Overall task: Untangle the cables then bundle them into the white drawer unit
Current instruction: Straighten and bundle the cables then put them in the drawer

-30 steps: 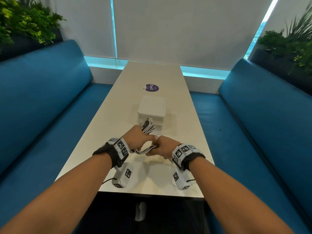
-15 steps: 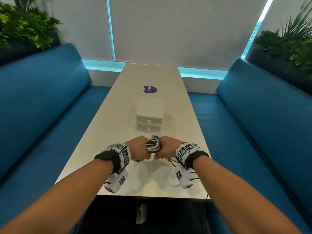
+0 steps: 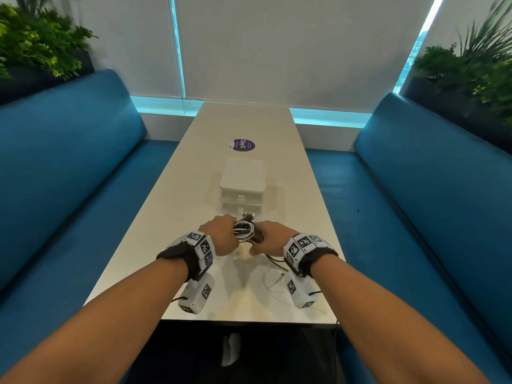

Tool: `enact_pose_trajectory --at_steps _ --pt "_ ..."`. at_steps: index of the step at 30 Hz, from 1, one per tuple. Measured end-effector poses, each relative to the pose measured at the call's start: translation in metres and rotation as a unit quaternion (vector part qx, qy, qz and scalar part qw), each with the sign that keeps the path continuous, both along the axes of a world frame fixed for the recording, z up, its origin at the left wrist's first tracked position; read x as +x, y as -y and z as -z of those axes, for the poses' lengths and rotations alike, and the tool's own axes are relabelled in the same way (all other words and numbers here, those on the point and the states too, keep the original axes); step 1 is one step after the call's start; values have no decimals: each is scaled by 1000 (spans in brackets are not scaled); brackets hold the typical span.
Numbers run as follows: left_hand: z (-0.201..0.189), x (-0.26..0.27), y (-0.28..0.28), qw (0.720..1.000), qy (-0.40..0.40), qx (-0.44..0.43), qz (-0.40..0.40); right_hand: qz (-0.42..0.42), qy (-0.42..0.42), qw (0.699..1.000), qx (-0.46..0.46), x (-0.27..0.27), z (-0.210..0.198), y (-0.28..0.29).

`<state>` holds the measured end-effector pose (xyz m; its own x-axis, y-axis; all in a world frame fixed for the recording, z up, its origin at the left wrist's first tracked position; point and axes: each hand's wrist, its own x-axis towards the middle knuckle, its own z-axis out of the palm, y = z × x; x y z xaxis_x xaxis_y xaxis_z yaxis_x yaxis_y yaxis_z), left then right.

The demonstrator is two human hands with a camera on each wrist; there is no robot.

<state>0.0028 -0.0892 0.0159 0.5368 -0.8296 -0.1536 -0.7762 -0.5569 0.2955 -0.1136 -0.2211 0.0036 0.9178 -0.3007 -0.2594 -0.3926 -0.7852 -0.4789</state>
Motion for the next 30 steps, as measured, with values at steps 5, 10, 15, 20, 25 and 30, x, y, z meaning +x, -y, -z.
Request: enact_pose_trajectory --at_steps 5,10,15,20,25,30 --pt "3 1 -7 998 -41 -37 -15 1 -7 999 33 -6 7 -2" --pt "2 0 -15 988 -144 -52 33 3 -23 999 -23 0 14 -6" --pt "8 6 -14 978 -203 -40 -4 -11 10 1000 -12 2 15 -6" --pt "13 6 -12 951 -298 -82 3 16 39 999 -10 3 11 -2" --pt "18 1 -3 966 -229 -117 4 30 54 998 -4 0 10 -2" --pt "18 0 -1 969 -205 -134 -10 77 110 991 18 -1 9 -4"
